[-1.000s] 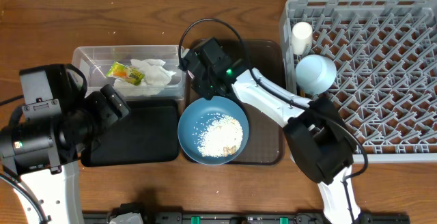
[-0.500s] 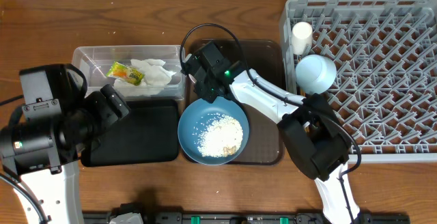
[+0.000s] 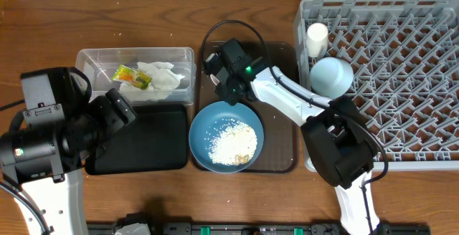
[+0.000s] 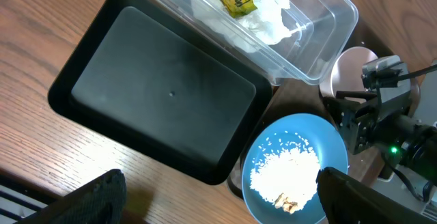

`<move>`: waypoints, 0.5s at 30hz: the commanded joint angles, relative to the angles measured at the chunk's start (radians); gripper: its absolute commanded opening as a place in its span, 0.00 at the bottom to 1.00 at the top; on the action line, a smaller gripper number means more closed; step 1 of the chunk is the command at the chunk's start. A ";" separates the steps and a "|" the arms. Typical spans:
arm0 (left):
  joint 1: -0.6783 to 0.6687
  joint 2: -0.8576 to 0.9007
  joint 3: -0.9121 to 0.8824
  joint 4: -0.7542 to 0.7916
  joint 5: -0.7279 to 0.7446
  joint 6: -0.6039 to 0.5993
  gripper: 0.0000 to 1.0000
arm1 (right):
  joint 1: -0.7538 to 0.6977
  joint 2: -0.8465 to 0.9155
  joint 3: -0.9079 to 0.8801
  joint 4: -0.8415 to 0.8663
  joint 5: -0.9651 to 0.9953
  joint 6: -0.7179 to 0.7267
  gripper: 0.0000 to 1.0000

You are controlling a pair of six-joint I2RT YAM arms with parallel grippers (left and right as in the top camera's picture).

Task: Sort waste into correct bins and load items into the dishwasher rack
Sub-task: 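Grasp the pink bowl's rim with the right gripper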

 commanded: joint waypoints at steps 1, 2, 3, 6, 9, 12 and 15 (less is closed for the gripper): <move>0.005 0.001 0.016 -0.002 -0.009 -0.002 0.91 | -0.005 -0.035 0.012 0.006 0.006 0.010 0.30; 0.005 0.001 0.016 -0.002 -0.009 -0.002 0.92 | -0.005 -0.035 0.012 0.017 0.006 0.010 0.32; 0.005 0.001 0.016 -0.002 -0.009 -0.002 0.91 | -0.004 -0.035 0.012 0.026 0.006 0.010 0.32; 0.005 0.001 0.016 -0.002 -0.009 -0.002 0.92 | -0.003 -0.039 0.013 0.043 0.005 0.010 0.34; 0.005 0.001 0.016 -0.002 -0.009 -0.002 0.91 | 0.000 -0.045 0.018 0.048 0.005 0.010 0.41; 0.005 0.001 0.016 -0.002 -0.009 -0.002 0.92 | 0.003 -0.046 0.024 0.048 0.004 0.010 0.43; 0.005 0.001 0.016 -0.002 -0.009 -0.002 0.91 | 0.011 -0.046 0.024 0.048 -0.003 0.010 0.44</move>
